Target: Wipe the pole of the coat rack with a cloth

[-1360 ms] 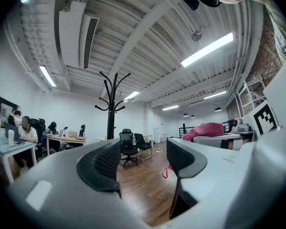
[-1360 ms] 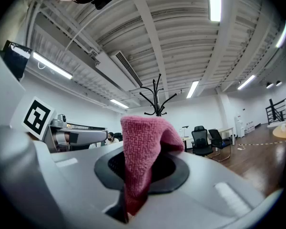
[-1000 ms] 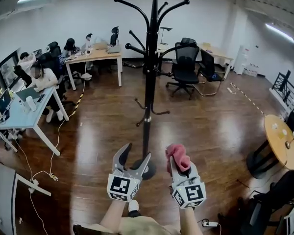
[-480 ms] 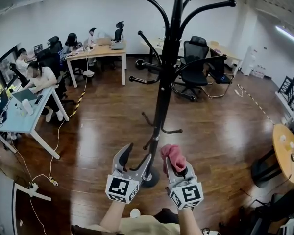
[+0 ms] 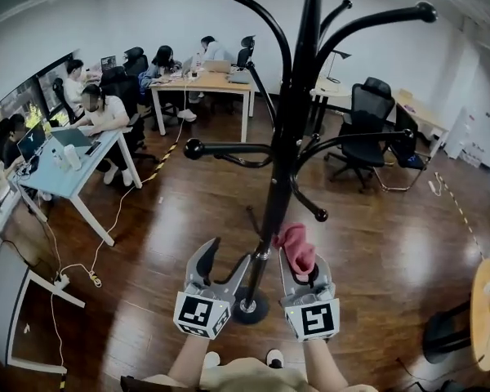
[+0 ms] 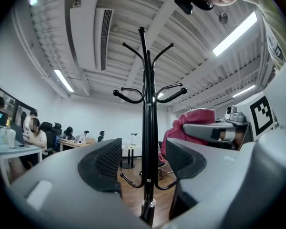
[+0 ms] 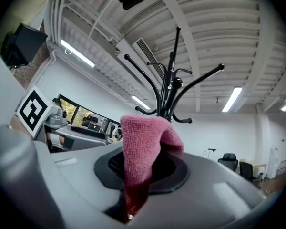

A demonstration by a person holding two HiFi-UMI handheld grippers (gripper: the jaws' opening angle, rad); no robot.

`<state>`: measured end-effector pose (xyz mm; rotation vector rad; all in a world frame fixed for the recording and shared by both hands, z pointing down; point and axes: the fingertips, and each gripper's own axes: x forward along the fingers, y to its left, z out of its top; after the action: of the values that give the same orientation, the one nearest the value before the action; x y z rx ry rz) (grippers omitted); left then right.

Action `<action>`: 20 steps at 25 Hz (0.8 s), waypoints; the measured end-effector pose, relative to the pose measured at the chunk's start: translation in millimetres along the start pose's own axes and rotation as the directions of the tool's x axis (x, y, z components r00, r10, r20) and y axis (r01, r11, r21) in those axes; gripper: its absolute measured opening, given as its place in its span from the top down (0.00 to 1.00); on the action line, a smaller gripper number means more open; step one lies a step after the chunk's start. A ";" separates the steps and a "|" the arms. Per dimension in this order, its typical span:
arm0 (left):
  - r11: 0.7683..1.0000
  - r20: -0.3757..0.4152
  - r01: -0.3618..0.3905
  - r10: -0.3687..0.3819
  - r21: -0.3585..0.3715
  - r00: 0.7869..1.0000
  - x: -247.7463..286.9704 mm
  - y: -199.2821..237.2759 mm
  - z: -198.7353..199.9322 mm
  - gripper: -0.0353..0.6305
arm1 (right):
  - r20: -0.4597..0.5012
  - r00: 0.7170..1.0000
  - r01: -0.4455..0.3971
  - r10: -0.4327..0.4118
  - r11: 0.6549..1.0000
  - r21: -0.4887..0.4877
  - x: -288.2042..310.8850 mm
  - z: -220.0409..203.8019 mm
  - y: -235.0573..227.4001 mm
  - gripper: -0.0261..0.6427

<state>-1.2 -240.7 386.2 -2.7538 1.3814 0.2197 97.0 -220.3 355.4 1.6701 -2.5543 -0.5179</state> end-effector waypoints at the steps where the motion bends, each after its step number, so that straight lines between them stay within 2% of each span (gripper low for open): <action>1: 1.000 -0.001 -0.026 0.026 0.001 1.000 -0.5 5.2 0.8 0.54 | 0.032 0.999 -0.021 0.021 1.000 -0.020 8.8 11.3 3.2 0.88; 3: 0.997 -0.007 -0.073 0.073 0.010 0.997 -6.6 17.5 1.0 0.54 | 0.124 0.991 -0.052 0.057 0.998 -0.040 22.4 42.4 15.8 0.88; 5: 0.993 -0.008 -0.113 0.113 0.014 0.994 -14.3 33.9 -0.4 0.55 | 0.226 0.969 -0.086 0.096 0.995 -0.053 34.0 80.1 31.9 0.88; 9: 0.984 -0.006 -0.173 0.173 0.032 0.985 -34.1 63.0 6.7 0.55 | 0.414 0.887 -0.174 0.205 0.978 -0.112 54.5 159.0 60.0 0.89; 15: 0.969 0.017 -0.239 0.238 0.056 0.971 -68.4 93.1 23.9 0.55 | 0.560 0.782 -0.230 0.276 0.961 -0.152 63.0 238.8 77.6 0.89; 17: 0.964 0.020 -0.258 0.258 0.056 0.966 -76.9 98.5 23.6 0.54 | 0.572 0.765 -0.236 0.295 0.955 -0.178 65.1 249.9 80.2 0.89; 20: 0.960 0.024 -0.273 0.272 0.057 0.962 -85.2 101.5 21.4 0.55 | 0.566 0.773 -0.238 0.285 0.958 -0.158 69.2 246.6 78.1 0.89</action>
<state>-134.9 -231.5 379.6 -2.5013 1.7306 0.2068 -54.6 -192.3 136.5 1.2201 -3.0501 -1.2593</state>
